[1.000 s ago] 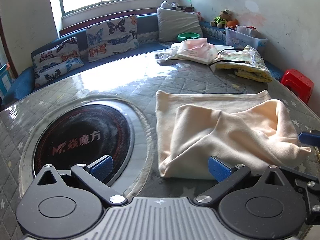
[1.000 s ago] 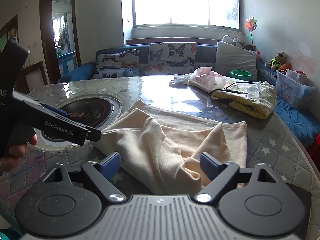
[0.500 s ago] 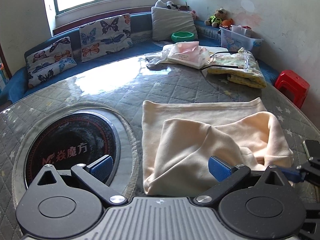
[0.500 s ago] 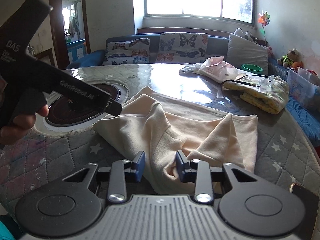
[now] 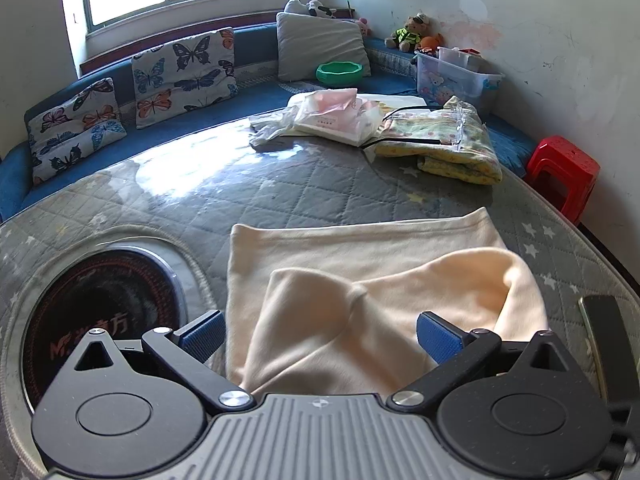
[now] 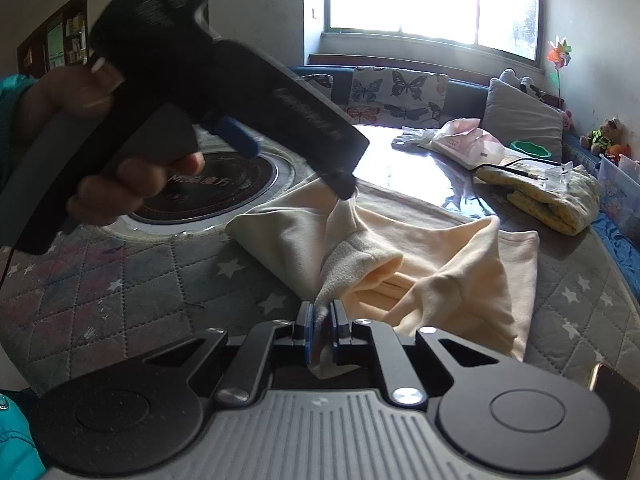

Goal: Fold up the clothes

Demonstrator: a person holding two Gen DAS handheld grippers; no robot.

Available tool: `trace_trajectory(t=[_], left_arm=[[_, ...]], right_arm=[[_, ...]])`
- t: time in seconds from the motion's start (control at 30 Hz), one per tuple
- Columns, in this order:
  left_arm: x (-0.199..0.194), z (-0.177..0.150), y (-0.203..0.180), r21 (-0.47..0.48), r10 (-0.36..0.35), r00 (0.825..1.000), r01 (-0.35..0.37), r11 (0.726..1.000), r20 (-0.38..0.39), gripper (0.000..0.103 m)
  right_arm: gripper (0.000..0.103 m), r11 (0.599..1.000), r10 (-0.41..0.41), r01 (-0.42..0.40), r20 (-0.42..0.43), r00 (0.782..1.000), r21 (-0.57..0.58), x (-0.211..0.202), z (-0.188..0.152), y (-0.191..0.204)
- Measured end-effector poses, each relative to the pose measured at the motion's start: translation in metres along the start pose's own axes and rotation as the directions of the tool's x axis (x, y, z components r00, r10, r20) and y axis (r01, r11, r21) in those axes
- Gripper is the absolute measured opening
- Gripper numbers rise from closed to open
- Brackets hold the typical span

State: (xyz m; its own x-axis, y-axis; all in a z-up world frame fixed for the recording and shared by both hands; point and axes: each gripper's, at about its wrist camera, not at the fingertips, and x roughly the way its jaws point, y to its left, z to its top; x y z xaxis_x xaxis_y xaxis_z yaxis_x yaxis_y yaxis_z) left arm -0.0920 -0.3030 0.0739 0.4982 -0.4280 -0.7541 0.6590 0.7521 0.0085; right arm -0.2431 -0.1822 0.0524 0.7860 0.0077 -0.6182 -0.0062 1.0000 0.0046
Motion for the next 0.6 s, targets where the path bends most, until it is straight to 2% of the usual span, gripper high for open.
trace_trajectory(t=[0.23,0.33,0.43,0.47,0.5,0.6], left_arm=[[0.023,0.01,-0.011,-0.013,0.026,0.998,-0.026,1.0,-0.048,0.102],[0.032,0.008,-0.009,-0.029,0.029,0.997,-0.032,0.999,-0.078,0.094],[0.041,0.005,-0.005,-0.045,0.03,0.994,-0.035,0.998,-0.108,0.079],[0.043,0.003,-0.003,-0.049,0.028,0.993,-0.034,0.998,-0.119,0.07],[0.043,0.0,-0.002,-0.056,0.021,0.992,-0.029,0.998,-0.126,0.055],[0.041,-0.007,0.007,-0.076,-0.011,0.993,0.002,0.997,-0.12,0.038]], right_arm=[[0.008,0.999,0.024,-0.024,-0.013,1.0,-0.033,0.0,-0.003,0.01],[0.008,0.999,0.031,-0.031,-0.017,0.999,-0.035,-0.001,-0.004,0.011],[0.008,0.998,0.038,-0.039,-0.015,0.999,-0.043,-0.004,-0.005,0.012],[0.008,0.998,0.042,-0.043,-0.015,0.999,-0.044,-0.005,-0.006,0.012],[0.008,0.998,0.045,-0.046,-0.015,0.999,-0.045,-0.006,-0.006,0.012],[0.008,0.997,0.058,-0.059,-0.012,0.998,-0.043,-0.009,-0.005,0.011]])
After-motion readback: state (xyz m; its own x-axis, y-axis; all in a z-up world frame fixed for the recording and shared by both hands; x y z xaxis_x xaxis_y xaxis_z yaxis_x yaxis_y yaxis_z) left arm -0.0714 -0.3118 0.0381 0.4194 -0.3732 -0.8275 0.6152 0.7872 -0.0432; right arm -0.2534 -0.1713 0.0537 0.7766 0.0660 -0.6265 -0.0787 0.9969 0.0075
